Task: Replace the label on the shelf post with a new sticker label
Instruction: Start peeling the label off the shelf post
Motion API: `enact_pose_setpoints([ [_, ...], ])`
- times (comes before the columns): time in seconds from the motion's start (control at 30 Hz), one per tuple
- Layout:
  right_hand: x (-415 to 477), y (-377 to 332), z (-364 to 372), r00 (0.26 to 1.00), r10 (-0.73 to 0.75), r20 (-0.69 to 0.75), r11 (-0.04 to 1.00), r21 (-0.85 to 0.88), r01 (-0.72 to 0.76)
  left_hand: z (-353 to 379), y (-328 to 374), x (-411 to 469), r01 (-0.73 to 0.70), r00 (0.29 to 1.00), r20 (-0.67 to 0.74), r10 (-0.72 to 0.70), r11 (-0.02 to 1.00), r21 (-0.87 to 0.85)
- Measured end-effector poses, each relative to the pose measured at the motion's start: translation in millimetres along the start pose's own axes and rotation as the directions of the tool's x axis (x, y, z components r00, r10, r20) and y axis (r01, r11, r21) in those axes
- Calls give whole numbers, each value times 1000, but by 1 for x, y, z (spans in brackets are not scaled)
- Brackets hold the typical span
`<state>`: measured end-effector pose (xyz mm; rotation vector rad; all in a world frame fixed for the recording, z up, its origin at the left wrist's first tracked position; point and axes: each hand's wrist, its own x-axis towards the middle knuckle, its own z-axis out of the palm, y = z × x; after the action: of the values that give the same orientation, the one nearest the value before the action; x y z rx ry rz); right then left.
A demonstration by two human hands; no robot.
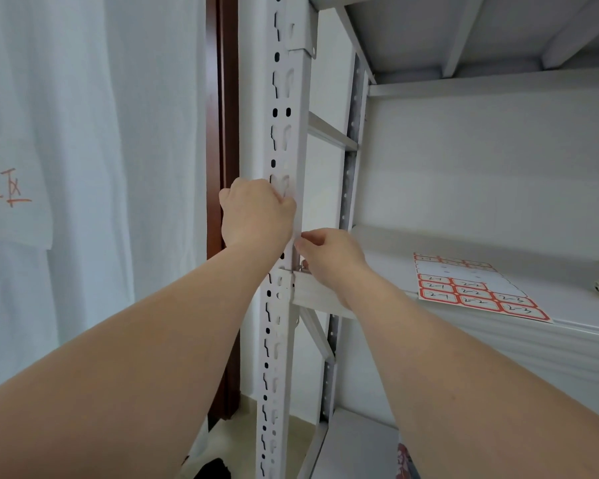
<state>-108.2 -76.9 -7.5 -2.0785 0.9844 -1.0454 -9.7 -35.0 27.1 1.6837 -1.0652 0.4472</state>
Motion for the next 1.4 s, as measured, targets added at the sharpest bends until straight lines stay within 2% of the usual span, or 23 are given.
enact_pose_setpoints([
  [0.37, 3, 3, 2, 1000, 0, 13, 998, 56, -1, -10, -13, 0, -7, 999, 52, 16, 986, -168],
  [0.53, 4, 5, 1, 1000, 15, 25, 997, 73, -17, -18, -13, -5, 115, 985, 155, -73, 952, -284],
  [0.67, 2, 4, 0, 999, 33, 22, 995, 94, -35, -21, -9, -3, 194, 978, 146, -151, 915, -355],
  [0.87, 2, 3, 0, 999, 45, 24, 994, 102, -47, -20, -4, -2, 124, 986, 133, -99, 973, -195],
  [0.97, 1, 2, -1, 998, 55, 20, 993, 103, -56, -18, -4, 0, 120, 986, 133, -98, 978, -170],
  [1.1, 1, 3, 0, 998, 59, 24, 993, 102, -61, -13, -7, 0, 187, 976, 156, -155, 957, -223],
  [1.4, 2, 3, 2, 997, 69, 27, 991, 117, -72, -7, -5, -4, 402, 914, 232, -334, 829, -390],
])
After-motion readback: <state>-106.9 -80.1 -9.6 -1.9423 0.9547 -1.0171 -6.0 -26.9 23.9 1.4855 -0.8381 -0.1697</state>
